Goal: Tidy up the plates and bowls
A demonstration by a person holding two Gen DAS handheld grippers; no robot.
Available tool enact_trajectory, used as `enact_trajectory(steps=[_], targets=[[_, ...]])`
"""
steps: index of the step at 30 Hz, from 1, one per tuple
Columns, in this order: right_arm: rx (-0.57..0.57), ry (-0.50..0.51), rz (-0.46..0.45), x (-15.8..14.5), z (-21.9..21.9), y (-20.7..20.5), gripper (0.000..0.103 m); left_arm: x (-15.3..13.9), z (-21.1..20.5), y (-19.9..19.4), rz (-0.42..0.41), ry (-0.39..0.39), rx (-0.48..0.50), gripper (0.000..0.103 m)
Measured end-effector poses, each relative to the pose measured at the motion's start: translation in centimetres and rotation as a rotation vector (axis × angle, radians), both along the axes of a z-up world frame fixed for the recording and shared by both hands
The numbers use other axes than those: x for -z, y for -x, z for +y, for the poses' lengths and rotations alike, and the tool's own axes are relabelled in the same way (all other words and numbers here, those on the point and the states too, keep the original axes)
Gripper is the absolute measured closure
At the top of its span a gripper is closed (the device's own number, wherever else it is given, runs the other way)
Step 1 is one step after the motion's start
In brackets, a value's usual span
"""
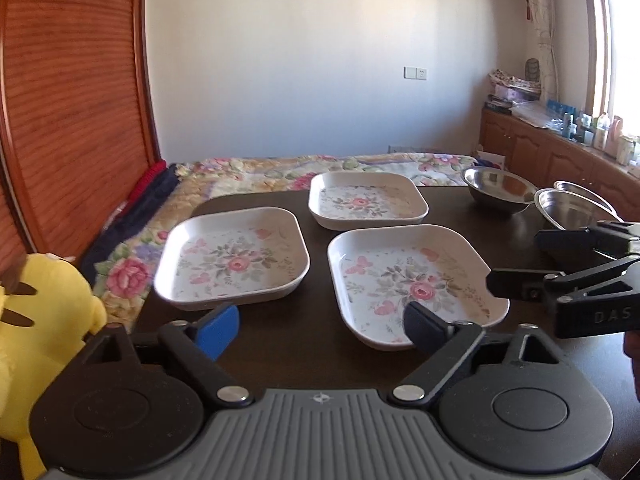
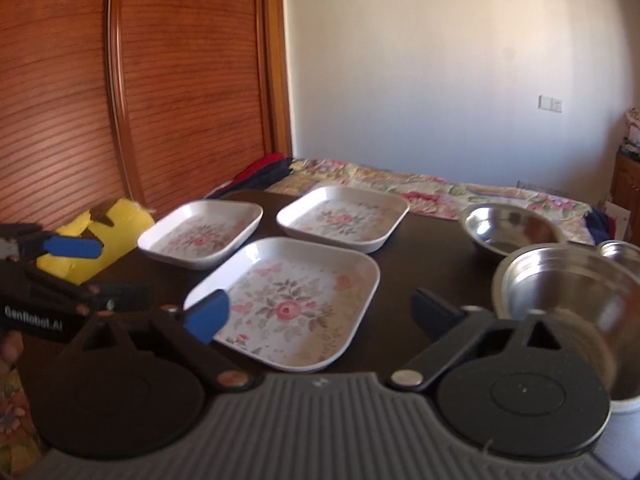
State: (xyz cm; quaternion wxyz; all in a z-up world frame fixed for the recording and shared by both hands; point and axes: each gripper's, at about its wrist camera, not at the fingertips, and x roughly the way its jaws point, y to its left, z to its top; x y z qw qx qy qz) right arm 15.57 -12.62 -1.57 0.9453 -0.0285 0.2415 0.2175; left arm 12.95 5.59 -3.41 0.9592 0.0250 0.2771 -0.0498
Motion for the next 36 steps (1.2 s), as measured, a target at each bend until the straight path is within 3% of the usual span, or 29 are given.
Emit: enact_trajectory(steps=[3,12,15,23,30,36], targets=[[-0.008,0.006,0.030,0.5,0.2,-1.1,0.016,0.5,0.2,-1.3,0.020,0.025,0.021,0.020],[-0.019,0.029,0.088,1.7,0.5,-3.3,0.043,1.4,0.1,-4.1,0.056,0.054,0.078,0.054],[-0.008,0.035,0.100,2.0,0.3,-3.6,0.047,1.5,0.1,-4.5,0.061,0.066,0.088,0.057],[0.000,0.026,0.132,2.7,-0.3,-4.5,0.052,2.3,-0.2,-5.7,0.098,0.073,0.108,0.078],[0.009,0.001,0.157,2.8,-0.4,-5.3,0.068,2.9,-0.4,-6.2,0.108,0.076,0.107,0.082],[0.020,-0.003,0.166,3.0,-0.5,-5.4,0.075,3.1,-0.1,-6.7,0.117,0.090,0.092,0.089]])
